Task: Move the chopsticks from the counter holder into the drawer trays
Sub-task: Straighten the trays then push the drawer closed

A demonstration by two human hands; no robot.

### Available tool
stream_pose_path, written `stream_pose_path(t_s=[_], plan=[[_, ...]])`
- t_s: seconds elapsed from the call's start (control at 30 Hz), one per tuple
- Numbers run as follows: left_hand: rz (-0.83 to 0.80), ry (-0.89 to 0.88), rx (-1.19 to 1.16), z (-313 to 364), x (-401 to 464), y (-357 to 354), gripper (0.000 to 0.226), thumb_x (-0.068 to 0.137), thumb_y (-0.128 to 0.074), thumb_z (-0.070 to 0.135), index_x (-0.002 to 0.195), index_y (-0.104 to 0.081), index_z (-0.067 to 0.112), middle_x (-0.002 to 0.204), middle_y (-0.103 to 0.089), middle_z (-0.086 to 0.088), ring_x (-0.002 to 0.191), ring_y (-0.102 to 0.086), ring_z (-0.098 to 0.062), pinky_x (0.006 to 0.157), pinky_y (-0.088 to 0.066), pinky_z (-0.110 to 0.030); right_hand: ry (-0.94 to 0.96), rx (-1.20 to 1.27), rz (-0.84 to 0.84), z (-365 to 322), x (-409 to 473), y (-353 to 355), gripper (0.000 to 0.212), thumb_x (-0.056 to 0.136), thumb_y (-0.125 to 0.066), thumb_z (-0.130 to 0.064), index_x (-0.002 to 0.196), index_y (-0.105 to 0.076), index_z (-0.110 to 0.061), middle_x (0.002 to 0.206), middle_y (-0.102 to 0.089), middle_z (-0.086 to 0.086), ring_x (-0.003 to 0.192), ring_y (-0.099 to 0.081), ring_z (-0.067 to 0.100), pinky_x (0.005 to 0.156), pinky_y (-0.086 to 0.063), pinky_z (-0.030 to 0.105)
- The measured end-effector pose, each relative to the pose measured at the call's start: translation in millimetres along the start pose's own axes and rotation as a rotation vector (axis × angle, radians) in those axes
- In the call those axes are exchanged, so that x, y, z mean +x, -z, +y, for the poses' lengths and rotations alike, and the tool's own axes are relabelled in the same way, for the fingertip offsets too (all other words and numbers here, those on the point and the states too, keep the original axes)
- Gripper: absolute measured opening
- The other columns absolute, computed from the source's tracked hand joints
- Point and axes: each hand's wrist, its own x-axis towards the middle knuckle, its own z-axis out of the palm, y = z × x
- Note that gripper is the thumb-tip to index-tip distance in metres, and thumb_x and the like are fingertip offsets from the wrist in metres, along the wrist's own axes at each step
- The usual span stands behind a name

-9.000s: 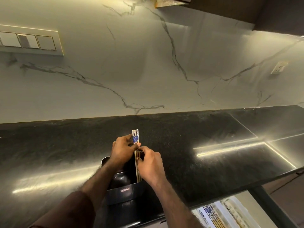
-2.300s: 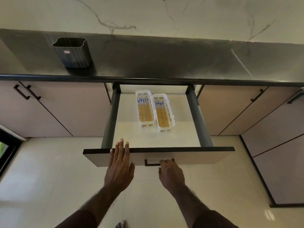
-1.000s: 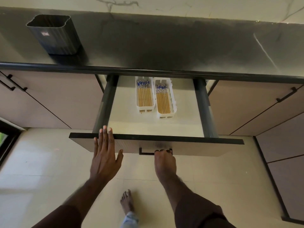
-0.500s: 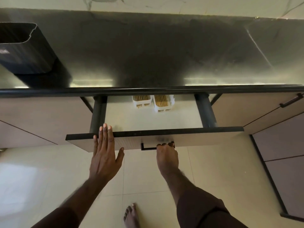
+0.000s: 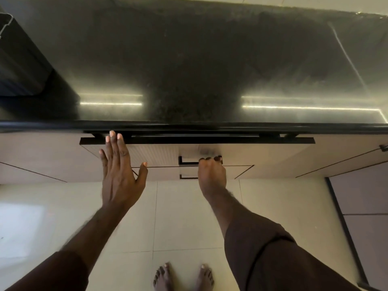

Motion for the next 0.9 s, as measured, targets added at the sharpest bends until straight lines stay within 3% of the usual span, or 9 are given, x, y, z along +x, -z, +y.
stream_pose_path(t_s=[0.23, 0.33, 0.47, 0.7, 0.8, 0.9], plan=[[0.042, 0.060, 0.022, -6, 16, -13, 0.088, 0.092, -0.044, 0.045, 0.150, 0.015, 0.013, 0.160, 0.015, -0.008, 0.148, 0.015, -0.020, 0.120, 0.008, -0.038, 0.046, -0.083, 0.023, 8, 24, -11, 0.046, 0.078, -0.076, -0.012, 0.121, -0.059, -0.005, 0.108, -0.068, 0.014, 0.107, -0.060, 0.030, 0.084, -0.055, 0.038], [0.051, 0.073, 0.031, -9, 18, -14, 0.089, 0.092, -0.043, 0.046, 0.151, 0.016, 0.013, 0.160, 0.016, -0.007, 0.149, 0.014, -0.022, 0.120, 0.009, -0.038, 0.034, -0.149, 0.060, 9, 26, -10, 0.063, 0.052, -0.092, -0.017, 0.110, -0.068, -0.008, 0.094, -0.072, 0.011, 0.096, -0.066, 0.030, 0.073, -0.058, 0.037], [0.067, 0.084, 0.044, -14, 19, -14, 0.090, 0.092, -0.044, 0.046, 0.151, 0.015, 0.012, 0.161, 0.015, -0.009, 0.149, 0.014, -0.022, 0.120, 0.010, -0.037, 0.085, -0.115, -0.050, 12, 41, -17, 0.070, 0.071, -0.081, -0.013, 0.132, -0.047, -0.009, 0.122, -0.060, 0.013, 0.117, -0.052, 0.033, 0.083, -0.052, 0.040], [0.073, 0.089, 0.039, -14, 18, -11, 0.090, 0.092, -0.045, 0.045, 0.151, 0.014, 0.012, 0.161, 0.015, -0.009, 0.148, 0.015, -0.021, 0.119, 0.010, -0.038, 0.080, -0.103, -0.052, 14, 55, -13, 0.065, 0.072, -0.081, -0.013, 0.129, -0.050, -0.011, 0.118, -0.063, 0.012, 0.110, -0.055, 0.030, 0.079, -0.051, 0.036], [0.064, 0.072, 0.031, -6, 15, -10, 0.089, 0.092, -0.046, 0.042, 0.151, 0.013, 0.012, 0.161, 0.015, -0.009, 0.148, 0.017, -0.019, 0.120, 0.007, -0.042, 0.084, -0.106, -0.087, 14, 56, -9, 0.075, 0.070, -0.082, -0.012, 0.136, -0.045, -0.011, 0.130, -0.057, 0.014, 0.124, -0.048, 0.032, 0.096, -0.046, 0.041], [0.055, 0.043, 0.027, 3, 9, -9, 0.088, 0.092, -0.046, 0.041, 0.151, 0.011, 0.010, 0.160, 0.014, -0.007, 0.148, 0.016, -0.019, 0.120, 0.004, -0.044, 0.072, -0.037, -0.072, 13, 49, -6, 0.074, 0.077, -0.074, -0.010, 0.142, -0.038, -0.012, 0.142, -0.048, 0.016, 0.135, -0.036, 0.035, 0.113, -0.030, 0.045]])
